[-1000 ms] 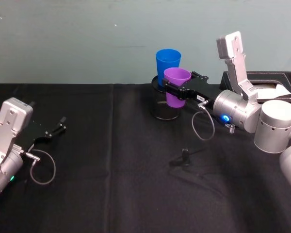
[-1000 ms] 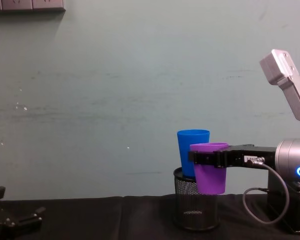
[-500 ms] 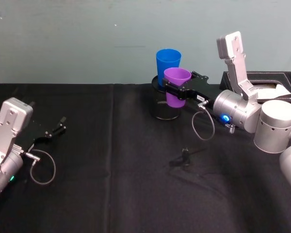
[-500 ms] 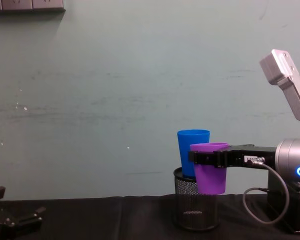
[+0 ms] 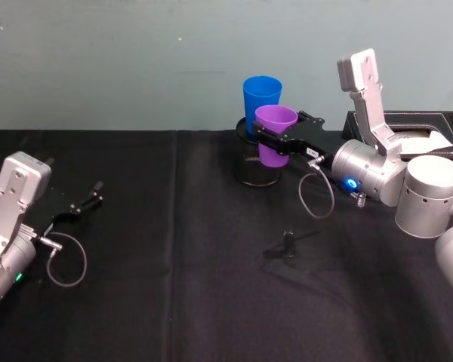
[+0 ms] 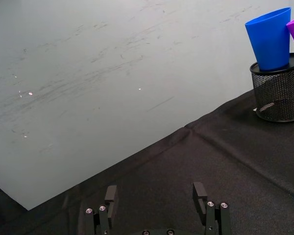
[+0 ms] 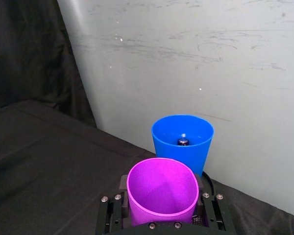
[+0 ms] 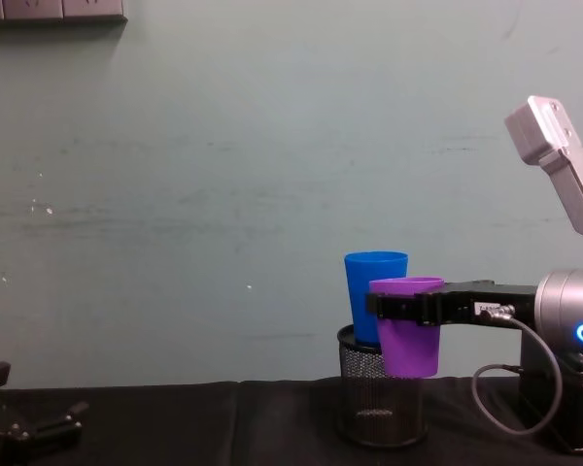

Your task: Pick up one cup with a gripper and tap it against the other cup.

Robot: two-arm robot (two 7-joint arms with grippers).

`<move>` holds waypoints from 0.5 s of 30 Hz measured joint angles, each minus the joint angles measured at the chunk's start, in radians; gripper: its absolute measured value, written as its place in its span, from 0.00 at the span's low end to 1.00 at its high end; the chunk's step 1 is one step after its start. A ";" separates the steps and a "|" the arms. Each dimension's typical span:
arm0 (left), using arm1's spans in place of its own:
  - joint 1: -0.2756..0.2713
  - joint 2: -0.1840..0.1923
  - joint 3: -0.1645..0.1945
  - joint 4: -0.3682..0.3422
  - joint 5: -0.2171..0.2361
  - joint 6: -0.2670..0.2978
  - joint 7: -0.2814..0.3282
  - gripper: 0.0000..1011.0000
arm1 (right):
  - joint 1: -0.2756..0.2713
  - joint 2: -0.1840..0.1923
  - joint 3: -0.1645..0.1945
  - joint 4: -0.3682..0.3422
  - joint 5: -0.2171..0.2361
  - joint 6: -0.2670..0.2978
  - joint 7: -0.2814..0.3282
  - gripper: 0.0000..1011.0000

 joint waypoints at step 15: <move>0.000 0.000 0.000 0.000 0.000 0.000 0.000 0.99 | 0.000 0.000 0.000 0.000 0.000 0.000 0.000 0.73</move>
